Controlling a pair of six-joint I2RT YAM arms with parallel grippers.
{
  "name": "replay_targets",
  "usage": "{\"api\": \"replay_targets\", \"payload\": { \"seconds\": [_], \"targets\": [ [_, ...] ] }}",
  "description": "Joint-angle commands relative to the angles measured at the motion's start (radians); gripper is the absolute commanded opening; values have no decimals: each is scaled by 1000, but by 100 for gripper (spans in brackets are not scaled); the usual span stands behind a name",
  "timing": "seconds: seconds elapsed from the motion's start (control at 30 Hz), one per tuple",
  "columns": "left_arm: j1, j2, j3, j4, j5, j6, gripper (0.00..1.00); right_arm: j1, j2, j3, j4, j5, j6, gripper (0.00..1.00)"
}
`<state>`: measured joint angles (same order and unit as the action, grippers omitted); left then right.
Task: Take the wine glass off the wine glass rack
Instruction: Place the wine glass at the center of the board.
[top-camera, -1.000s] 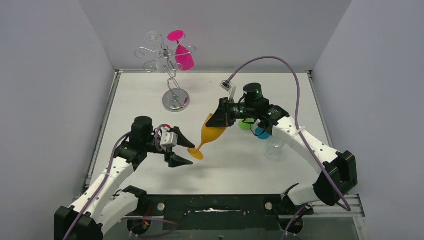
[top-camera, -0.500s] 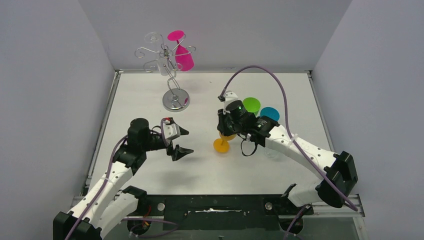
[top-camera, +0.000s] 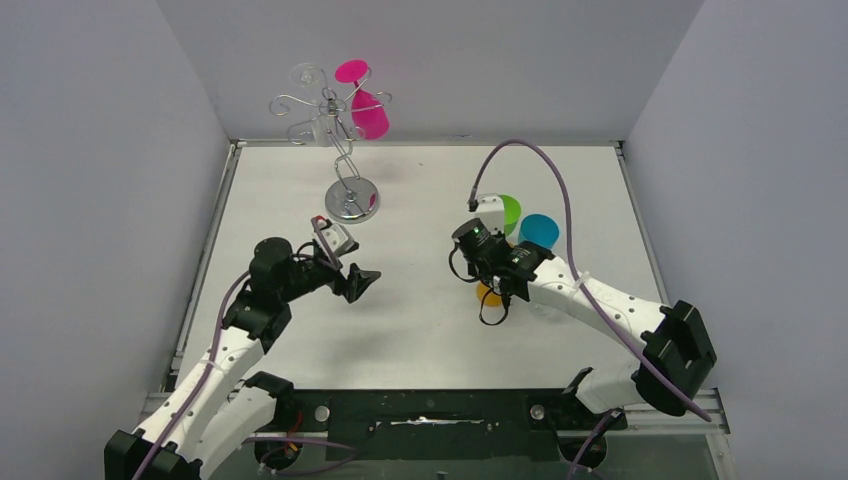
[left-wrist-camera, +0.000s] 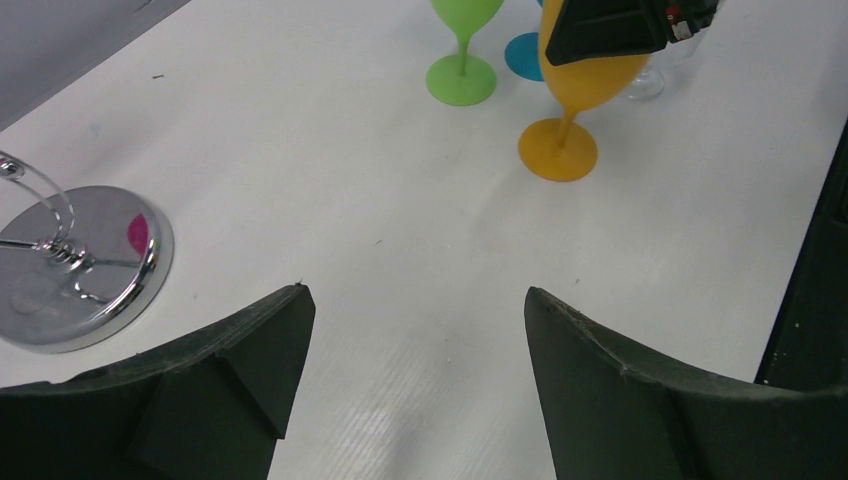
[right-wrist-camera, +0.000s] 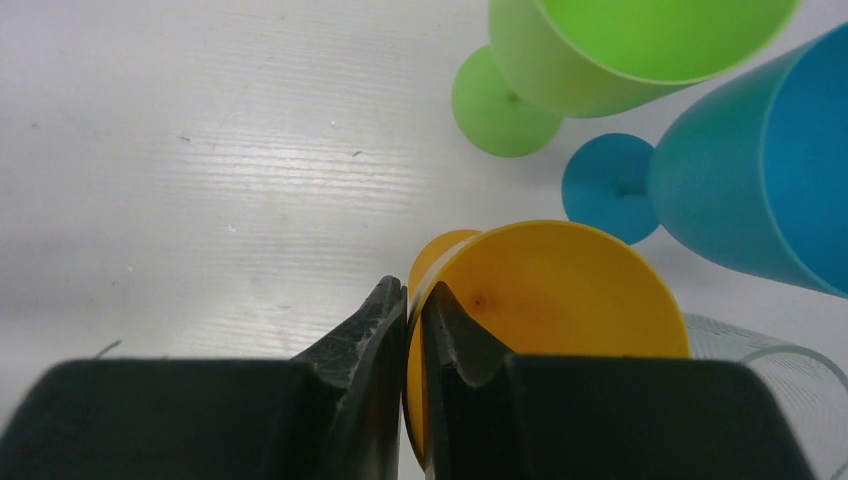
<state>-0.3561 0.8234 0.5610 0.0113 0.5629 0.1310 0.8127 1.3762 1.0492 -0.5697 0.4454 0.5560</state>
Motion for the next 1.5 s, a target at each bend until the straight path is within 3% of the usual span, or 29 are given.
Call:
{"api": "replay_targets", "payload": {
  "seconds": [0.0,0.23,0.53,0.67,0.77,1.03,1.17,1.37,1.47],
  "targets": [
    [5,-31,15,78,-58,-14,78,1,-55,5,1,149,53,6],
    [4,-40,6,117,-208,-91,78,-6,-45,2,0,123,71,14],
    [4,-38,37,107,-372,-162,79,-6,-53,12,-38,188,76,15],
    [5,-41,58,107,-391,-186,79,-6,-45,21,-56,190,78,25],
    [5,-36,89,92,-474,-297,79,-6,-50,39,-73,200,81,34],
    [5,-4,279,-2,-646,-356,79,-6,-139,68,-36,163,65,55],
    [8,56,408,-74,-805,-434,79,-7,-206,44,18,135,70,59],
    [47,191,628,-221,-872,-520,79,-12,-298,-15,59,131,113,67],
    [119,322,817,-383,-820,-561,79,-16,-328,-26,56,117,123,68]
  ]
}}
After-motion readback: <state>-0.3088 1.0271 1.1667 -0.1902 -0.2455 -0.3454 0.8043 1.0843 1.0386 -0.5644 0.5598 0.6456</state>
